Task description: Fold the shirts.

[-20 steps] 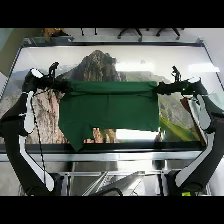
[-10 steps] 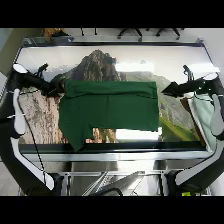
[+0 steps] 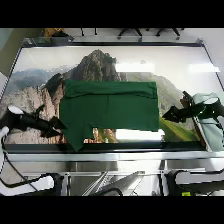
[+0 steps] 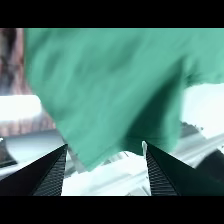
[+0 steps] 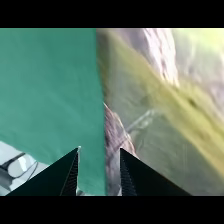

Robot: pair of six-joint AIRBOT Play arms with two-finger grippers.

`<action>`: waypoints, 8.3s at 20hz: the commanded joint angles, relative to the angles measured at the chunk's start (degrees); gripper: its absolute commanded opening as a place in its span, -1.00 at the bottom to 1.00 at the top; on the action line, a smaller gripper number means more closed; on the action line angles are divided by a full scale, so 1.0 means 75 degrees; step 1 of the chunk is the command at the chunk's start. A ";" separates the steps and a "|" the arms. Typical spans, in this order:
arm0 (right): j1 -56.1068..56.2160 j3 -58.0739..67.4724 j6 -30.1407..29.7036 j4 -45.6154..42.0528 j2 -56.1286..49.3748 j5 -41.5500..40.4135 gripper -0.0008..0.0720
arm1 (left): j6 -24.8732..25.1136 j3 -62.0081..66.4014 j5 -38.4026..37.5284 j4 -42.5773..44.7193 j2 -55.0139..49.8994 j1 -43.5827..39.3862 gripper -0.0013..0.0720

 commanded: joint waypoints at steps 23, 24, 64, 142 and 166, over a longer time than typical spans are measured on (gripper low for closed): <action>0.1218 -0.0796 -0.0017 0.0300 -0.0283 -0.0064 -0.93 | 0.0597 -0.0487 0.1614 -0.0527 0.0935 -0.1198 -0.92; 0.1145 -0.0796 -0.0006 0.0140 -0.0137 0.0058 -0.93 | 0.0691 -0.0493 0.1276 -0.0519 0.0973 -0.1102 -0.92; 0.0490 0.2600 -0.0562 0.0653 -0.1789 -0.1652 0.53 | 0.0414 0.7131 -0.0498 -0.0965 -0.3366 -0.1521 0.93; 0.4561 0.2655 0.1323 0.1151 -0.2279 -0.1040 0.77 | 0.0481 0.4733 -0.0702 -0.0991 0.2704 -0.1967 -0.91; -0.1789 0.6545 0.2498 0.2643 -0.0114 0.1154 -0.93 | 0.0603 0.4730 -0.1378 -0.0991 0.2704 -0.1967 -0.91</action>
